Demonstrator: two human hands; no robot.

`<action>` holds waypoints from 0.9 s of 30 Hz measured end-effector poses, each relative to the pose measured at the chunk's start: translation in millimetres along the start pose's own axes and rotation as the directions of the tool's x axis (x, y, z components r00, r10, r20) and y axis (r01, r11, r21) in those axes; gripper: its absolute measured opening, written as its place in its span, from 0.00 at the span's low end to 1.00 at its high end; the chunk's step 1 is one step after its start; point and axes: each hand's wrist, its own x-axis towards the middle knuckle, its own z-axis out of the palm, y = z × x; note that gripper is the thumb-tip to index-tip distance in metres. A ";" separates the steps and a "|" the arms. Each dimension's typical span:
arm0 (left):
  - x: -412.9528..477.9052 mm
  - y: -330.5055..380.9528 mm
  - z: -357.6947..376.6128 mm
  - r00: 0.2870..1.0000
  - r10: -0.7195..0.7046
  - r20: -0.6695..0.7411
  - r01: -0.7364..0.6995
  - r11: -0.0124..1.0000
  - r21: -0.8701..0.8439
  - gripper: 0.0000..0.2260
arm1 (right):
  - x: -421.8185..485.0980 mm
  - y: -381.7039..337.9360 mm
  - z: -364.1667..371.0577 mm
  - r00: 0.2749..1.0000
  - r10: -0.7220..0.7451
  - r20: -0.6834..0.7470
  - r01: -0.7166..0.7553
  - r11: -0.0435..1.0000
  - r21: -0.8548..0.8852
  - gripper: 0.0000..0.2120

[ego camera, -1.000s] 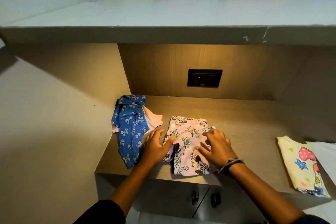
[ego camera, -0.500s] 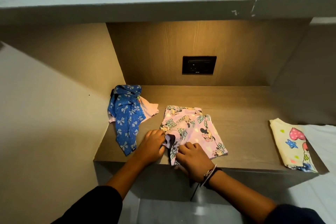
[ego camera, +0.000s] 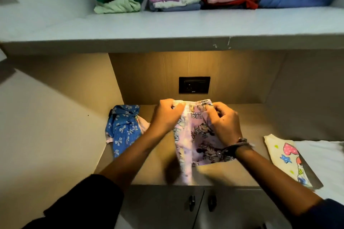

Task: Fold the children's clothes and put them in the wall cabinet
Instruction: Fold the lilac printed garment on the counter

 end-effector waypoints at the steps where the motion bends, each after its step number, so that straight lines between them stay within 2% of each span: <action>1: -2.6 9.9 10.2 1.000 -0.004 0.017 0.004 1.000 -0.004 0.16 | -4.4 -6.2 4.4 0.998 -0.067 -0.007 0.067 0.997 -0.030 0.11; 3: -11.7 26.8 23.5 0.999 -0.018 0.037 0.020 0.999 -0.049 0.17 | -14.0 -12.6 13.4 0.989 -0.142 -0.033 0.139 0.988 -0.067 0.10; 5: -19.3 37.7 28.3 0.992 -0.092 0.085 0.105 0.981 -0.164 0.23 | -18.1 -12.8 18.1 0.990 -0.116 -0.075 0.114 0.993 -0.041 0.09; 7: -23.0 40.0 29.5 0.950 -0.187 0.251 0.262 0.913 -0.312 0.29 | -19.6 -9.3 15.8 0.998 -0.066 -0.021 0.067 0.996 0.059 0.07; 10: -24.8 34.2 26.7 0.883 -0.121 0.454 0.331 0.846 -0.419 0.29 | -21.5 0.9 6.9 0.986 -0.106 0.130 0.093 0.990 0.104 0.15; 12: -23.3 29.1 23.0 0.876 -0.072 0.477 0.296 0.861 -0.413 0.23 | -15.4 8.8 0.7 0.988 -0.068 0.141 0.053 0.992 0.111 0.16; 14: -18.1 22.6 20.8 0.907 0.005 0.422 0.121 0.955 -0.272 0.16 | -4.6 14.8 -7.4 0.990 0.018 0.142 -0.046 0.980 0.191 0.16; 15: -13.7 18.6 18.8 0.933 0.054 0.356 -0.015 0.994 -0.112 0.12 | 1.7 18.3 -12.4 0.983 0.062 0.172 -0.104 0.964 0.246 0.15; 16: -8.2 12.3 17.2 0.951 0.092 0.294 -0.127 0.986 0.105 0.12 | 7.4 22.0 -17.7 0.973 0.087 0.214 -0.149 0.943 0.297 0.13; 17: -4.4 7.5 15.9 0.958 0.113 0.263 -0.188 0.941 0.283 0.18 | 12.5 25.3 -22.6 0.962 0.100 0.254 -0.186 0.923 0.338 0.12; 18: -0.3 3.0 15.1 0.955 0.082 0.284 -0.183 0.919 0.348 0.28 | 17.2 28.5 -26.9 0.948 0.114 0.296 -0.224 0.901 0.371 0.11; 19: 4.7 -0.7 14.7 0.937 0.010 0.349 -0.119 0.949 0.293 0.35 | 21.3 31.7 -30.6 0.931 0.128 0.342 -0.267 0.877 0.400 0.10; 20: 8.3 -2.8 14.5 0.900 -0.054 0.432 -0.012 0.989 0.150 0.37 | 25.2 34.5 -33.3 0.911 0.135 0.389 -0.306 0.855 0.420 0.09; 21: 12.7 -5.1 15.6 0.852 -0.075 0.518 0.084 0.996 0.007 0.31 | 29.1 36.9 -35.4 0.893 0.132 0.429 -0.329 0.843 0.425 0.09; 22: 18.5 -7.8 19.0 0.817 -0.061 0.573 0.126 0.989 -0.075 0.21 | 33.9 39.2 -37.2 0.884 0.127 0.450 -0.331 0.849 0.411 0.09; 23: 23.3 -7.9 22.8 0.817 -0.037 0.576 0.105 0.991 -0.085 0.14 | 39.5 41.3 -37.9 0.885 0.124 0.449 -0.316 0.869 0.382 0.10; 24: 27.7 -6.3 27.3 0.834 -0.007 0.552 0.070 0.993 -0.093 0.11 | 46.3 43.4 -38.1 0.894 0.120 0.432 -0.286 0.895 0.343 0.11; 27: 42.4 -1.2 43.0 0.930 0.063 0.362 -0.028 0.994 -0.102 0.15 | 70.6 46.5 -38.4 0.934 0.070 0.350 -0.149 0.968 0.204 0.19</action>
